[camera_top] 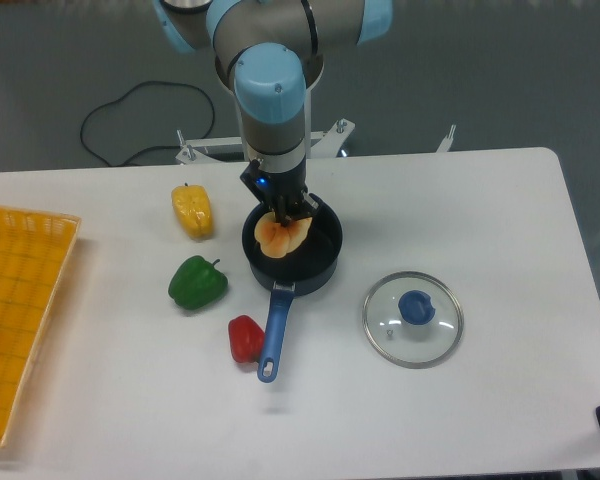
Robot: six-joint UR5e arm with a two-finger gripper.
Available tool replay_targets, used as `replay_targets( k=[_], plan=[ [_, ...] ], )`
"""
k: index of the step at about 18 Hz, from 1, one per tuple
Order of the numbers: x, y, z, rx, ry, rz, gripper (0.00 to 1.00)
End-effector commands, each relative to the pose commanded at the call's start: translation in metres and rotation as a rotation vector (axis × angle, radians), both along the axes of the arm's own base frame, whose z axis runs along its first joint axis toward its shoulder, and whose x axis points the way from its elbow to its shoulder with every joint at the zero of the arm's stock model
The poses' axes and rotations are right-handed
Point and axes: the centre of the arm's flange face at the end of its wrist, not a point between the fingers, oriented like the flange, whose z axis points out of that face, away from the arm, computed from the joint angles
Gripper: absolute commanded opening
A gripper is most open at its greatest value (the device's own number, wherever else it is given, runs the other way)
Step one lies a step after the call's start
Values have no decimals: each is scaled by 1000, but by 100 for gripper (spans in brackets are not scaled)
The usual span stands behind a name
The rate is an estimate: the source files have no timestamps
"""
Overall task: Place the round bread in the pot
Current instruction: 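Lower the bread bun into the saucepan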
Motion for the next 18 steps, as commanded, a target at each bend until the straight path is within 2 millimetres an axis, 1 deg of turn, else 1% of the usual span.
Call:
replay_targets(
  k=[2, 4, 5, 6, 9, 11, 12, 13, 15, 17, 18],
  plan=[
    [-8, -5, -8, -11, -13, 17, 0],
    [-11, -4, -17, -24, -28, 20, 0],
    [-12, -4, -19, -26, -30, 22, 2],
    [-13, -3, -21, -29, -34, 22, 9],
    [-18, 1, -31, -41, -48, 22, 17],
    [-20, 3, -35, -42, -47, 21, 29],
    [-22, 4, -38, -42, -47, 21, 31],
    [-22, 4, -38, -42, -43, 21, 35],
    [-25, 3, -41, -57, -36, 21, 52],
    [-25, 3, -40, -59, -33, 21, 59],
    [-28, 1, -40, -58, -33, 27, 61]
  ],
)
